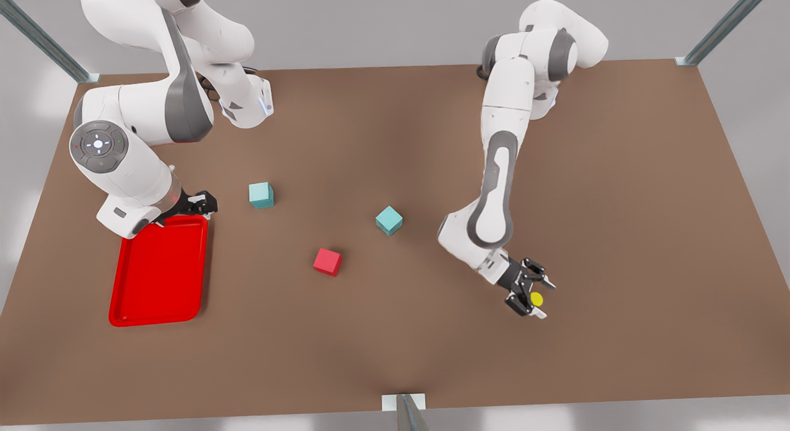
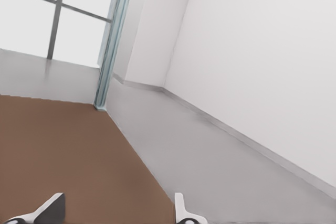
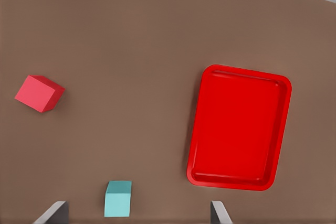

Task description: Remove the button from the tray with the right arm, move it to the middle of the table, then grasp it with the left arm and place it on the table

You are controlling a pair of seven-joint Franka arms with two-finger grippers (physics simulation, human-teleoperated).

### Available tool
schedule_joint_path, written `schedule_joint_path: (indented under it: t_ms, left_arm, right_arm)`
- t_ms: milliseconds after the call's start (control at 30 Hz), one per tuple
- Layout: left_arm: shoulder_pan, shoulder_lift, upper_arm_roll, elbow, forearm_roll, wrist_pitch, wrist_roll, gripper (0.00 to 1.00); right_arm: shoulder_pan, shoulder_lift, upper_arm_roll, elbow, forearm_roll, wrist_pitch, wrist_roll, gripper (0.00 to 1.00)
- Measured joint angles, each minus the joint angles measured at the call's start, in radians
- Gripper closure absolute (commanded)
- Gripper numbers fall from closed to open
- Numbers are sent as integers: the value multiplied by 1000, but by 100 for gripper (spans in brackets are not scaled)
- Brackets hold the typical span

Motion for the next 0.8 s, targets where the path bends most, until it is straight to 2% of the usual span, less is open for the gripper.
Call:
schedule_joint_path:
  t_ms: [67, 133, 167, 200, 233, 300, 333, 400, 500, 800]
  left_arm:
    - [5, -71, 9, 107, -352, -68, 204, 0]
    - [73, -103, 13, 313, -720, -242, 438, 0]
    - [169, -186, -61, 371, -842, -328, 553, 0]
    - [333, -313, -219, 372, -915, -400, 661, 0]
    - [450, -429, -330, 345, -958, -460, 763, 0]
    - [571, -594, -480, 246, -975, -534, 951, 0]
    - [614, -637, -557, 177, -958, -554, 1037, 0]
    - [631, -659, -630, 53, -944, -558, 1196, 0]
    - [633, -655, -656, -5, -948, -550, 1403, 0]
    - [645, -677, -659, -12, -955, -549, 1857, 0]
  right_arm:
    - [0, 0, 0, 0, 0, 0, 0, 0]
    - [0, 0, 0, 0, 0, 0, 0, 0]
    - [-1, 0, 0, 0, 0, 0, 0, 0]
    - [-2, 0, 0, 0, 0, 0, 0, 0]
    - [-2, 0, 1, 0, 0, -1, 0, 0]
    - [-1, 0, 1, 0, 0, -3, 0, 0]
    - [-1, 0, 1, 0, 0, -5, 0, 0]
    - [-1, 0, 2, 0, 0, -10, 0, 0]
    - [1, 0, 3, 0, 1, -21, -1, 0]
    - [2, 0, 4, 0, 4, -36, 2, 0]
